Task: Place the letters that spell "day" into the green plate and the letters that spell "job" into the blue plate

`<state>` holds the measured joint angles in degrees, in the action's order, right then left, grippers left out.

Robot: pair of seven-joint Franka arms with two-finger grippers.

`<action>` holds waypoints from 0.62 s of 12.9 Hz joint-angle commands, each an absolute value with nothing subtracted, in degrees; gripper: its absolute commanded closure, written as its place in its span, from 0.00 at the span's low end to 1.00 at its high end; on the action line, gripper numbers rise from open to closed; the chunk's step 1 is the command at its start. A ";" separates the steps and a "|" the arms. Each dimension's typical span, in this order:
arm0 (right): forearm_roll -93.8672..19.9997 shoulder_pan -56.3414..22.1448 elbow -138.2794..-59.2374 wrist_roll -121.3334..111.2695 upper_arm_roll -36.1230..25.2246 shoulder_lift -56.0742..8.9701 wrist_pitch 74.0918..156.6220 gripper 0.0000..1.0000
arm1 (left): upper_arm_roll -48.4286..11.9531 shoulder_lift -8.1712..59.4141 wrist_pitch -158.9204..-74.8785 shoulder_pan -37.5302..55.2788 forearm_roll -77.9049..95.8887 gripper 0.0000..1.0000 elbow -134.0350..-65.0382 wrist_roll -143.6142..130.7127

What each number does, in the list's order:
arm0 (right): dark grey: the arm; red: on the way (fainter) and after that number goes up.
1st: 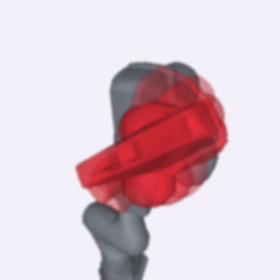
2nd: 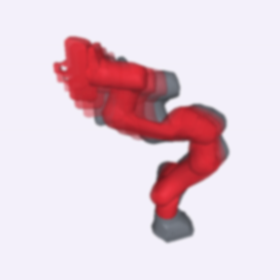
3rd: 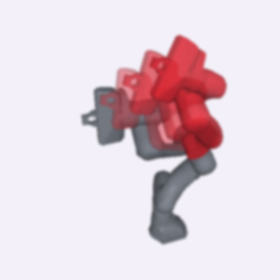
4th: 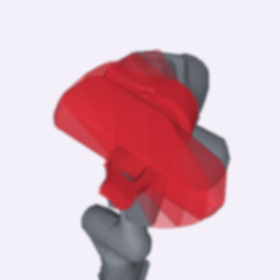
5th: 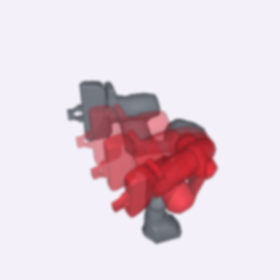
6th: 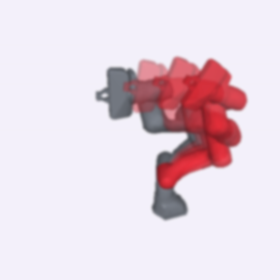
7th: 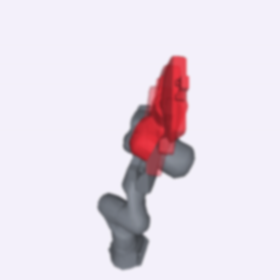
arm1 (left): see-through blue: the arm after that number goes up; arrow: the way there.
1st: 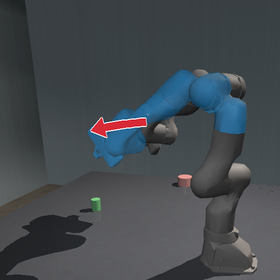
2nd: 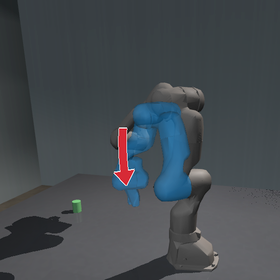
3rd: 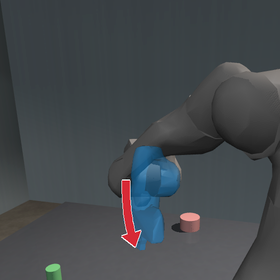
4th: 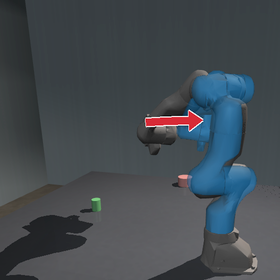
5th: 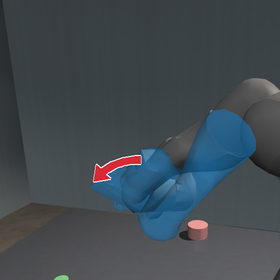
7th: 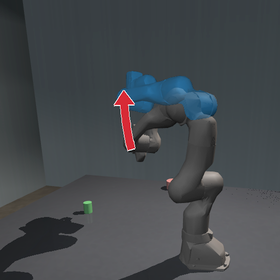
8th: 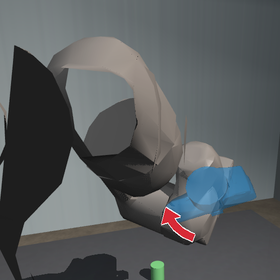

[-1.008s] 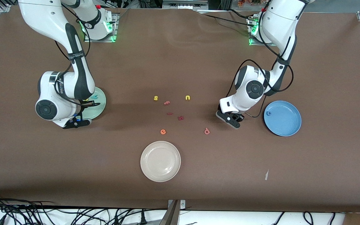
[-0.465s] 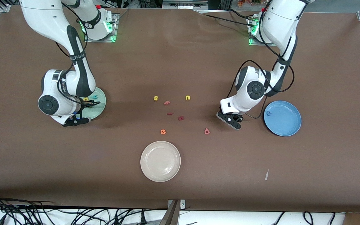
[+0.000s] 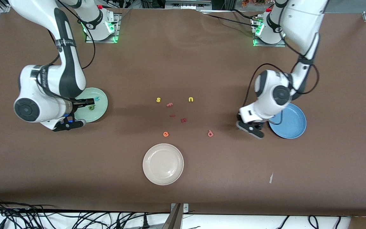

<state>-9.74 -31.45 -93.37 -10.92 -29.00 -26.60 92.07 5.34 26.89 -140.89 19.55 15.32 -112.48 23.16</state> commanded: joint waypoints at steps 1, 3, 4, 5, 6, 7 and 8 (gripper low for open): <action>-8.19 -32.08 -88.86 -10.81 -30.24 -24.28 85.27 0.00 | 4.83 19.18 -131.61 12.86 13.27 0.87 -115.13 26.09; -7.74 -27.72 -90.52 -11.51 -28.23 -18.49 86.65 0.00 | 4.83 16.36 -128.77 8.02 12.31 0.87 -117.41 31.96; -6.34 -24.55 -90.53 -10.90 -24.47 -16.11 86.31 0.00 | 4.83 15.65 -128.76 6.00 10.65 0.87 -118.99 34.34; -4.15 -19.56 -90.70 -10.81 -19.39 -13.21 85.96 0.00 | 4.83 15.56 -128.76 4.58 9.24 0.86 -119.53 35.24; -3.17 -14.12 -91.23 -10.81 -13.68 -10.31 85.87 0.00 | 4.83 15.56 -128.93 3.61 6.97 0.82 -120.23 35.85; -1.34 -9.71 -91.84 -10.81 -9.10 -7.76 86.13 0.00 | 4.83 15.64 -129.02 3.26 5.38 0.59 -120.32 35.51; 1.99 -5.14 -92.63 -10.38 -3.40 -5.56 87.18 0.00 | 4.83 15.82 -129.11 3.25 5.27 0.36 -120.32 35.51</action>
<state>-2.13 -12.43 -89.21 -11.03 -12.48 -11.30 86.16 5.57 17.11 -128.68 3.48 7.27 -118.99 34.98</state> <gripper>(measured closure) 0.000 0.802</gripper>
